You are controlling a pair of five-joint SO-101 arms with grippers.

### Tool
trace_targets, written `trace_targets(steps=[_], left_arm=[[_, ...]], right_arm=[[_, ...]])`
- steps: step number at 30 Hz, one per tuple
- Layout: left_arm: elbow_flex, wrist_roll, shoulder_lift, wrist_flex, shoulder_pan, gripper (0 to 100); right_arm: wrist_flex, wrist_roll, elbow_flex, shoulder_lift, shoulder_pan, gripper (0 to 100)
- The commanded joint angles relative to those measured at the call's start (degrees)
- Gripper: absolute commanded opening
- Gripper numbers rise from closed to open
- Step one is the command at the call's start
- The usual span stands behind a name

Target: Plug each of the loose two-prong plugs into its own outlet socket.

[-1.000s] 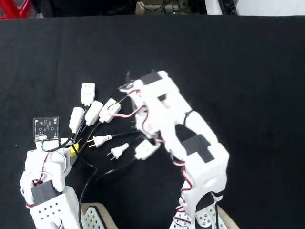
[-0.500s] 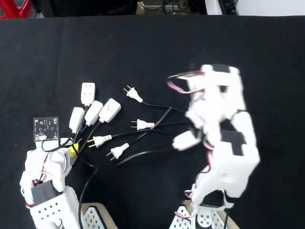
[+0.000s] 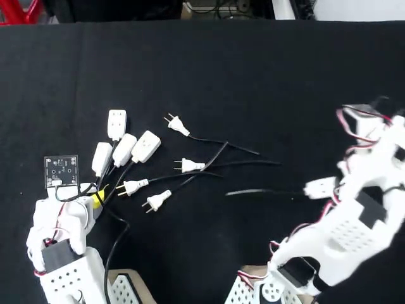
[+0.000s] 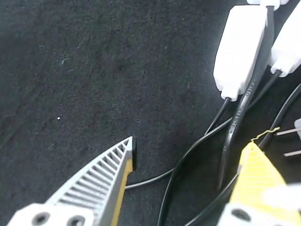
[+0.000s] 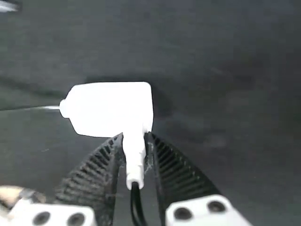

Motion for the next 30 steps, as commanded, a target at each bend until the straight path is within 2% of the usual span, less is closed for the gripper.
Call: trace_targets(steps=[1,7,14,19,27,30], left_arm=[[1.0,-0.6,-0.4,-1.1,0.6,35],[1.0,-0.6,-0.4,-1.1,0.6,35],[1.0,-0.6,-0.4,-1.1,0.7,35],[1.0,-0.6,-0.4,-1.1,0.7,35],[1.0,-0.6,-0.4,-1.1,0.7,35],[1.0,-0.6,-0.4,-1.1,0.7,35]], right_arm=[[-2.6,0.9,-7.6,4.3,4.7,1.1],[-1.1,0.9,-26.2,17.3,8.4,1.1],[9.2,1.0,-54.5,29.8,9.8,1.1],[17.2,1.1,-68.7,37.3,9.3,1.1],[17.3,1.0,-70.8,36.8,9.5,1.6],[17.3,0.9,-68.9,33.3,9.8,7.8]])
